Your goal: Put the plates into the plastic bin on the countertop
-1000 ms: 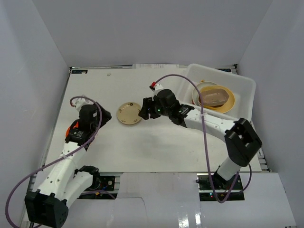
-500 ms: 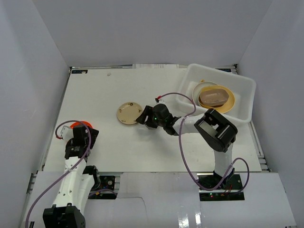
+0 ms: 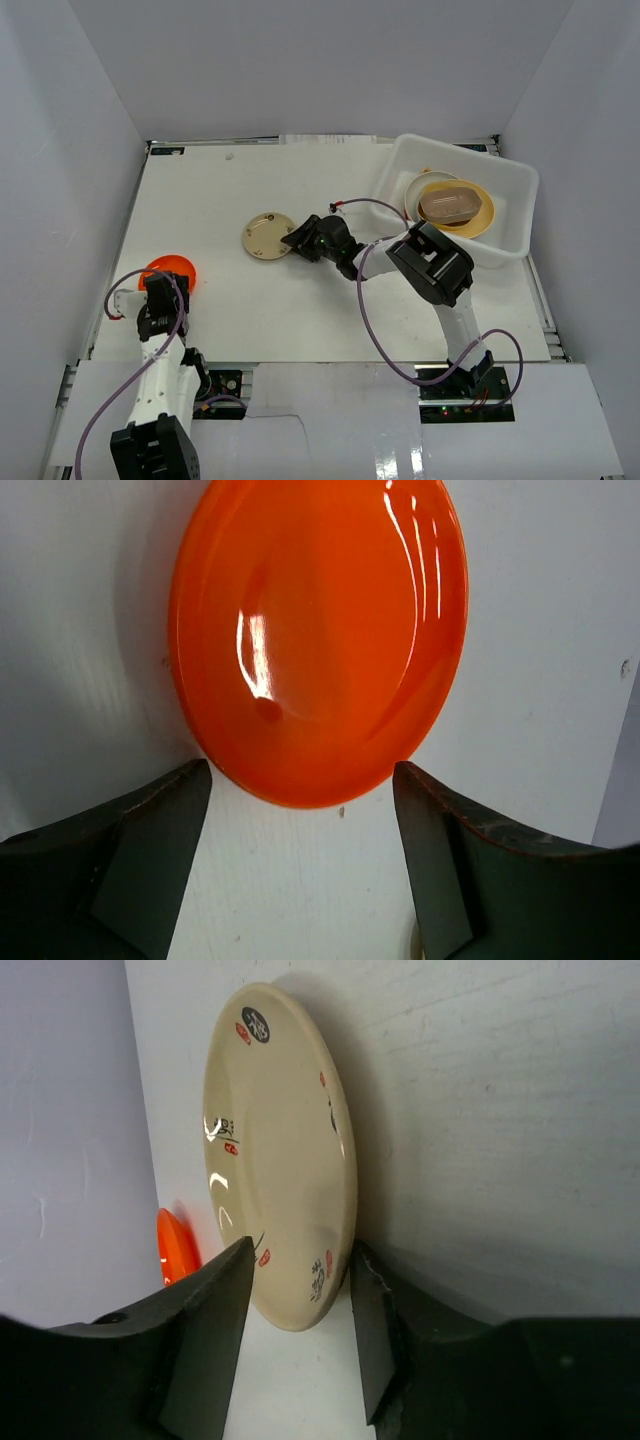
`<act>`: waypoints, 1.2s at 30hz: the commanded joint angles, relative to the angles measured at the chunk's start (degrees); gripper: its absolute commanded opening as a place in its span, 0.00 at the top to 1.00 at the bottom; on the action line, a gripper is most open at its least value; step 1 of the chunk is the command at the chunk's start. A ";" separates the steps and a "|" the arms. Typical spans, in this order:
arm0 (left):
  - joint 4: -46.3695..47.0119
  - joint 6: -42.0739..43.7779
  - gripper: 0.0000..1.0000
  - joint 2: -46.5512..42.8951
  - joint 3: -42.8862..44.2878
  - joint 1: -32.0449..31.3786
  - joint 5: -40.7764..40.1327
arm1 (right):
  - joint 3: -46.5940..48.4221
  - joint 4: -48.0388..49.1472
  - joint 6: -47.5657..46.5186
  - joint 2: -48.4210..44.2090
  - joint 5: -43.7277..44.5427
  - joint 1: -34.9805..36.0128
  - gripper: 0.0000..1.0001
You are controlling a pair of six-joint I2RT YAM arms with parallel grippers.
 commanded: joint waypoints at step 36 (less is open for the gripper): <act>28.65 18.92 1.00 6.94 -2.65 12.23 46.19 | -3.83 -21.81 -32.39 -44.76 -4.15 -22.92 0.92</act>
